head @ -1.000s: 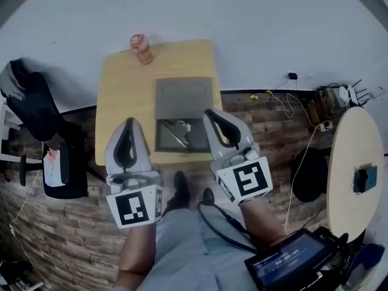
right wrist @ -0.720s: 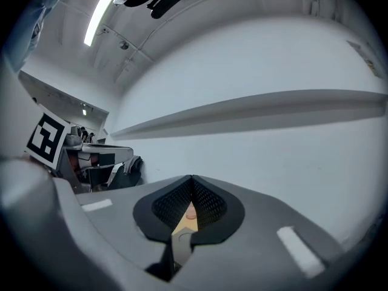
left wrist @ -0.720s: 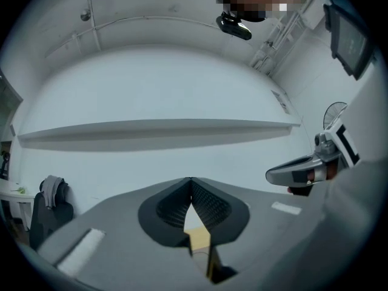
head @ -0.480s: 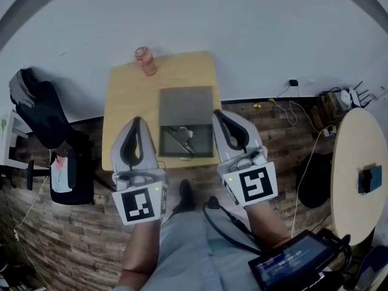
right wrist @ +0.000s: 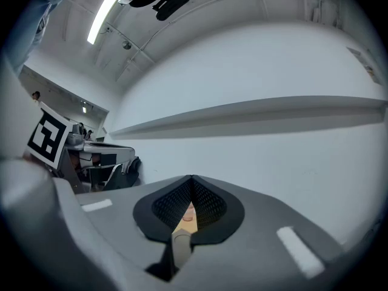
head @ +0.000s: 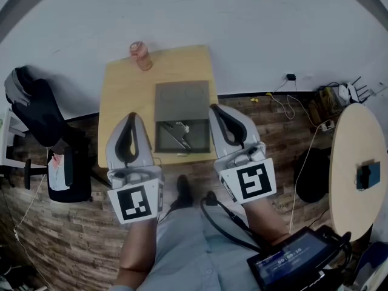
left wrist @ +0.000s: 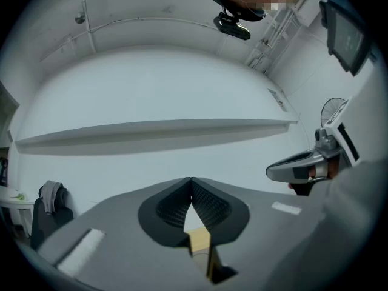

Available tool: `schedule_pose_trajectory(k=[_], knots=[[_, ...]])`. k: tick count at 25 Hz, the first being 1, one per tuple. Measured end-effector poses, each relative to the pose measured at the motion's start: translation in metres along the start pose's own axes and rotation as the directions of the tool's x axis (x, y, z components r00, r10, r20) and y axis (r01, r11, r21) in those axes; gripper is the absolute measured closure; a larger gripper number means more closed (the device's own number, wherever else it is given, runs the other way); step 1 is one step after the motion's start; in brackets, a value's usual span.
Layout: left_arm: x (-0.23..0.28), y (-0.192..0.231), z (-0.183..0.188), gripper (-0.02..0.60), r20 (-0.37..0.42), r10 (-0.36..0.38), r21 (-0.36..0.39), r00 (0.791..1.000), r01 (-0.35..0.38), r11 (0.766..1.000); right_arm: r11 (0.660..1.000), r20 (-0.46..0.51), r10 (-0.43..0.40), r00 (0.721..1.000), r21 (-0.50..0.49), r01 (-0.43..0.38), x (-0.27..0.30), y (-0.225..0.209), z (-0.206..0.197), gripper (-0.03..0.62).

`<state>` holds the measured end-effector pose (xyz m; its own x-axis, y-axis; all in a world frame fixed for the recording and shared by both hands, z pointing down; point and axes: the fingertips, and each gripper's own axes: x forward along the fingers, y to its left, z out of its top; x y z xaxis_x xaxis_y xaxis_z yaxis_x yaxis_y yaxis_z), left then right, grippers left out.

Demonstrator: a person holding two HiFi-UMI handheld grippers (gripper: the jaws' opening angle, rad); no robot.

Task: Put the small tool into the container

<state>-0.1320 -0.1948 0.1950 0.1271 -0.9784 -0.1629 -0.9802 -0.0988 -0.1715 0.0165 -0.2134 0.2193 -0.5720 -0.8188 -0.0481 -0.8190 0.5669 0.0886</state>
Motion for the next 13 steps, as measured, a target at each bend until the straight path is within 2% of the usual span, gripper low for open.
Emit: schedule_pose_trajectory(k=[13], knots=[[0.0002, -0.0002, 0.0022, 0.572, 0.005, 0.005, 0.003, 1.000, -0.005, 1.000, 1.000, -0.001, -0.003, 1.000, -0.003, 0.003, 0.0005, -0.0028, -0.0004, 0.594]])
